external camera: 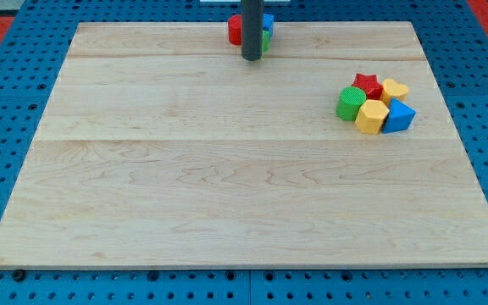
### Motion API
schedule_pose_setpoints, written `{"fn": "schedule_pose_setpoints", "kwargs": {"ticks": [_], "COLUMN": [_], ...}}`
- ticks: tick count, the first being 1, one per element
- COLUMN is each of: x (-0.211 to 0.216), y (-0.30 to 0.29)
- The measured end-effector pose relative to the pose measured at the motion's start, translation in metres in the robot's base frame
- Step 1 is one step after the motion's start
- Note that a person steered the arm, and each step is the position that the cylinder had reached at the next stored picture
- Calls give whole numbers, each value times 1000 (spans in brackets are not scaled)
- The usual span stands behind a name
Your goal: Push the group of blocks down a bit
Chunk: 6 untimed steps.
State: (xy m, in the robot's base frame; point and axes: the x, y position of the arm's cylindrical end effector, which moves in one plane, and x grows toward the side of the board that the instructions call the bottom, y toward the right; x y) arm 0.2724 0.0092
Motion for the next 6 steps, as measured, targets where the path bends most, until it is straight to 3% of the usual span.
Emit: {"fn": "schedule_pose_setpoints", "kwargs": {"ticks": [1,2,4,5,6], "x": [12,21,-3,36,85], "y": [13,69,235,273,268]}}
